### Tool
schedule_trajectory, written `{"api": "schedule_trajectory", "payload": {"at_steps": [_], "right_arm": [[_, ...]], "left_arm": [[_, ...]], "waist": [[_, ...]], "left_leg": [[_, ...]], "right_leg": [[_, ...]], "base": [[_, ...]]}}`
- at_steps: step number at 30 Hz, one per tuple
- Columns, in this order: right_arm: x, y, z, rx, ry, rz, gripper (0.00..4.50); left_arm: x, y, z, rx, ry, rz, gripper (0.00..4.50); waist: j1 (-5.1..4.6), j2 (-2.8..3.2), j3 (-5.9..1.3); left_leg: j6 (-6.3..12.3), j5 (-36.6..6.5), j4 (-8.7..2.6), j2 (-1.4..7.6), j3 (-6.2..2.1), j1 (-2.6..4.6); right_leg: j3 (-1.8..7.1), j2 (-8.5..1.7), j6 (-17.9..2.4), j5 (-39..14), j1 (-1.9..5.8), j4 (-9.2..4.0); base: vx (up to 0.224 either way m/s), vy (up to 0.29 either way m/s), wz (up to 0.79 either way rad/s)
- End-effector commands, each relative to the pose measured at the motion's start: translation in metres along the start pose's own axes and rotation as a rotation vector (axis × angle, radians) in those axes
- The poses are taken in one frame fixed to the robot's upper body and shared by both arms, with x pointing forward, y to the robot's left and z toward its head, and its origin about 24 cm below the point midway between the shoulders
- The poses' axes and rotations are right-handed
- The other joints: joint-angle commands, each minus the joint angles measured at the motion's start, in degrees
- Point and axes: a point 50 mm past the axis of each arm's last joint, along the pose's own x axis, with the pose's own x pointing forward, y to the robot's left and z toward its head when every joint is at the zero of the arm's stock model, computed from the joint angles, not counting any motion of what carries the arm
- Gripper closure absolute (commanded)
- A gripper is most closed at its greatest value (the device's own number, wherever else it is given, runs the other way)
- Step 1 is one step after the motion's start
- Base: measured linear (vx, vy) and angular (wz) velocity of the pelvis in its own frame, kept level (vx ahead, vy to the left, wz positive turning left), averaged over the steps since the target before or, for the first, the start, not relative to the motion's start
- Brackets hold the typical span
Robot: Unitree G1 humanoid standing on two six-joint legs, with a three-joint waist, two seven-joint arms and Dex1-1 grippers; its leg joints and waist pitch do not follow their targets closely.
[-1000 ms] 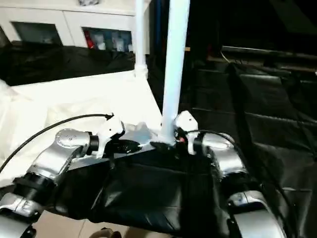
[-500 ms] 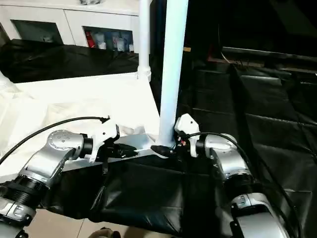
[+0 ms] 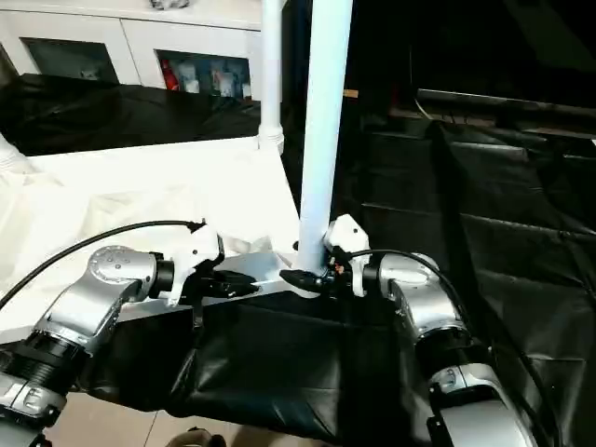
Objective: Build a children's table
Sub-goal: Rotate leg to tighten
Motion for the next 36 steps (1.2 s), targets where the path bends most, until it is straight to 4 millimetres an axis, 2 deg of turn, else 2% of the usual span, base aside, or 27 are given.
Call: {"api": "schedule_trajectory", "payload": {"at_steps": [1,4,5,8,9,10,11,13,14,15,16,20,21,26,29,30,34,36], "right_arm": [[0.006,0.004,-0.006,0.040,0.004,-0.054,1.81],[0.015,0.006,-0.011,0.082,-0.005,-0.151,1.81],[0.018,0.007,-0.012,0.096,-0.007,-0.183,1.81],[0.031,0.010,-0.016,0.147,-0.023,-0.299,1.82],[0.037,0.011,-0.016,0.175,-0.026,-0.351,1.82],[0.048,0.014,-0.014,0.192,-0.030,-0.384,1.82],[0.056,0.017,-0.012,0.202,-0.032,-0.402,1.82],[0.075,0.026,-0.003,0.179,-0.047,-0.400,1.82],[0.075,0.026,-0.003,0.179,-0.047,-0.400,1.82],[0.078,0.027,0.001,0.181,-0.065,-0.403,1.82],[0.078,0.026,0.002,0.181,-0.066,-0.402,1.26],[0.069,0.019,0.004,0.212,-0.105,-0.373,1.03],[0.067,0.018,0.004,0.207,-0.104,-0.367,0.77],[0.048,0.011,0.002,0.117,-0.079,-0.267,0.63],[0.035,0.012,0.001,0.062,-0.062,-0.120,0.63],[0.032,0.012,0.001,0.050,-0.056,-0.076,0.63],[0.014,0.016,0.000,0.015,-0.015,0.128,0.63],[0.010,0.019,-0.001,0.022,0.002,0.193,0.88]], "left_arm": [[0.002,0.003,0.011,0.003,-0.056,0.036,4.50],[0.009,0.009,0.015,-0.010,-0.066,0.123,4.50],[0.012,0.011,0.017,-0.016,-0.072,0.149,4.50],[0.027,0.017,0.026,-0.042,-0.091,0.243,4.50],[0.034,0.017,0.029,-0.049,-0.095,0.262,4.50],[0.044,0.016,0.032,-0.059,-0.095,0.274,4.50],[0.051,0.015,0.035,-0.065,-0.094,0.281,4.50],[0.066,0.010,0.040,-0.065,-0.099,0.266,4.50],[0.066,0.010,0.040,-0.065,-0.099,0.266,4.50],[0.069,0.008,0.041,-0.051,-0.099,0.242,4.50],[0.069,0.008,0.041,-0.047,-0.099,0.237,4.50],[0.064,0.003,0.040,-0.003,-0.108,0.152,4.50],[0.063,0.003,0.039,0.007,-0.107,0.143,4.50],[0.050,0.002,0.033,0.042,-0.100,0.055,4.50],[0.039,0.002,0.028,0.053,-0.084,0.007,4.50],[0.036,0.002,0.026,0.056,-0.080,-0.004,4.50],[0.018,0.004,0.018,0.058,-0.044,-0.073,4.50],[0.012,0.004,0.015,0.054,-0.036,-0.091,4.50]], "waist": [[0.28,-0.43,-4.25],[-0.02,-0.43,-4.07],[-0.12,-0.51,-4.09],[-0.07,-0.60,-3.91],[-0.05,-0.02,-3.89],[-0.21,-0.17,-3.89],[-0.29,0.07,-3.78],[-0.34,-0.21,-3.68],[-0.33,0.05,-3.63],[-0.28,0.00,-3.70],[-0.28,-0.03,-3.75],[-0.47,-0.10,-3.79],[-0.48,-0.10,-3.90],[-0.28,-0.22,-4.17],[-0.08,-0.21,-4.21],[-0.11,-0.08,-4.14],[0.40,-0.39,-4.08],[0.79,-0.52,-3.91]], "left_leg": [[4.09,-7.13,-3.48,2.12,-0.58,0.84],[2.43,-9.17,-3.74,2.12,-0.68,1.21],[2.17,-9.38,-3.76,2.07,-0.71,1.09],[1.25,-10.86,-3.85,1.93,-0.62,1.47],[0.87,-10.83,-3.93,1.94,-0.75,1.33],[0.71,-11.09,-3.97,1.94,-0.69,1.35],[-0.02,-12.05,-4.08,1.80,-0.80,1.54],[-0.23,-13.55,-4.13,1.73,-0.77,1.53],[-0.24,-14.44,-4.20,1.67,-0.82,1.74],[-0.08,-14.60,-4.28,1.61,-0.99,1.55],[0.03,-14.65,-4.32,1.63,-1.00,1.57],[0.78,-15.22,-4.49,1.82,-1.09,1.49],[0.96,-14.39,-4.44,1.87,-1.08,1.42],[2.52,-11.33,-4.06,1.82,-0.95,1.11],[3.60,-9.69,-3.84,1.91,-0.80,0.94],[3.92,-9.25,-3.87,2.06,-0.76,0.90],[4.11,-10.42,-3.88,2.23,-0.66,1.13],[4.16,-11.07,-3.95,2.26,-0.66,1.17]], "right_leg": [[2.73,-4.79,-14.11,-4.72,3.30,-3.61],[2.86,-4.85,-13.06,-8.84,3.06,-4.17],[2.85,-4.87,-12.90,-9.29,3.19,-4.10],[3.02,-4.99,-11.66,-12.91,2.89,-4.75],[3.04,-5.08,-11.34,-13.48,2.93,-4.73],[3.03,-4.98,-11.15,-13.69,2.84,-4.91],[2.95,-4.90,-10.85,-14.94,2.78,-4.99],[2.99,-5.01,-10.12,-16.67,2.90,-5.39],[3.05,-4.98,-9.69,-17.89,2.71,-5.60],[3.01,-5.10,-9.39,-18.37,3.01,-5.51],[3.02,-5.15,-9.32,-18.39,2.97,-5.55],[3.01,-5.14,-9.80,-16.90,3.05,-5.45],[3.05,-5.14,-10.11,-15.56,3.07,-5.26],[2.98,-5.18,-11.27,-11.31,3.45,-4.74],[2.90,-5.00,-12.38,-7.98,3.57,-4.33],[2.91,-4.93,-12.80,-6.96,3.39,-4.22],[2.79,-4.91,-13.04,-8.91,3.28,-4.28],[2.84,-4.95,-12.79,-10.58,3.26,-4.42]], "base": [[0.000,0.000,0.00],[0.000,0.000,0.00],[0.000,0.000,0.00],[0.000,0.000,0.00],[0.000,0.000,0.00],[0.000,0.000,0.00],[0.000,0.000,0.00],[0.000,0.000,0.00],[0.000,0.000,0.00],[0.000,0.000,0.00],[0.000,0.000,0.00],[0.000,0.000,0.00],[0.000,0.000,0.00],[0.000,0.000,0.00],[0.000,0.000,0.00],[0.000,0.000,0.00],[0.000,0.000,0.00],[0.000,0.000,0.00]]}}
